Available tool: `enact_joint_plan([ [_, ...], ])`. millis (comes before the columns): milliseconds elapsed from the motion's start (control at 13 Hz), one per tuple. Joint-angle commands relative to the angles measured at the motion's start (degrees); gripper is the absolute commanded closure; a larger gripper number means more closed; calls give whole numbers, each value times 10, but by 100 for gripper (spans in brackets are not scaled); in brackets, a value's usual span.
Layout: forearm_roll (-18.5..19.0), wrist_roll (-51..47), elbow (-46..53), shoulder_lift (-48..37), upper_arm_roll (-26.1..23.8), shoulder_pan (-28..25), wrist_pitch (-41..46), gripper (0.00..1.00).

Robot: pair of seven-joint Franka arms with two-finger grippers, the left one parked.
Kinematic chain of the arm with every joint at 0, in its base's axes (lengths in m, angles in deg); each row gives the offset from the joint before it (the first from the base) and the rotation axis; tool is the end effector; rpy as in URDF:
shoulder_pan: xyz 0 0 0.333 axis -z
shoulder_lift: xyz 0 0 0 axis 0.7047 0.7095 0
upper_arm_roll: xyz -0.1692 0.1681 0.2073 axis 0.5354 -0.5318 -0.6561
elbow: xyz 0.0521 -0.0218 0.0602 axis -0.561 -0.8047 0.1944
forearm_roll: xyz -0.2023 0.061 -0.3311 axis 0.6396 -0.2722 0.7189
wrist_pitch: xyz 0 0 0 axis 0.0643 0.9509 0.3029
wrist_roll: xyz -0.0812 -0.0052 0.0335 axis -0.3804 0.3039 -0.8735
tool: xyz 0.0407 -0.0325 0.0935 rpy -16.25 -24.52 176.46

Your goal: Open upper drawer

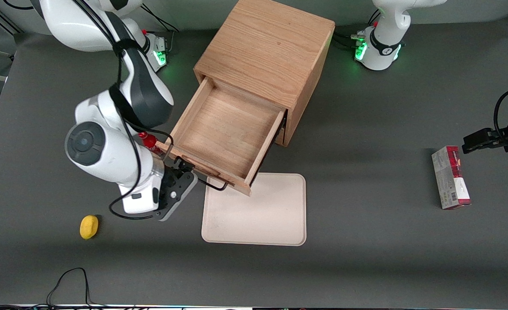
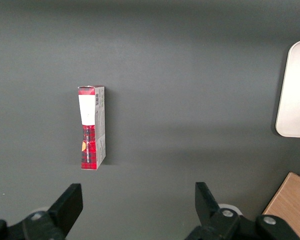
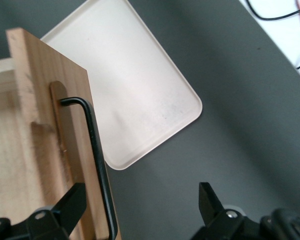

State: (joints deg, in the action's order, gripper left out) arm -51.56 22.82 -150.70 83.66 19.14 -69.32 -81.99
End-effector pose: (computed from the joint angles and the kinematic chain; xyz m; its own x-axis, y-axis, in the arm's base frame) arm 0.6755 0.2829 0.4856 0.6478 0.7539 0.1093 0.7617 -0.6431 -0.0788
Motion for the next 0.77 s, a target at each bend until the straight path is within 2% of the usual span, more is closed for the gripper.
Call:
enact_joint_plan([
  [0,20,-45,22,-34,7,5,39,0],
  [462,26,-151,-3,-126,90,3,138,0],
  [692,20,-170,-52,-162,141,3,143,0],
])
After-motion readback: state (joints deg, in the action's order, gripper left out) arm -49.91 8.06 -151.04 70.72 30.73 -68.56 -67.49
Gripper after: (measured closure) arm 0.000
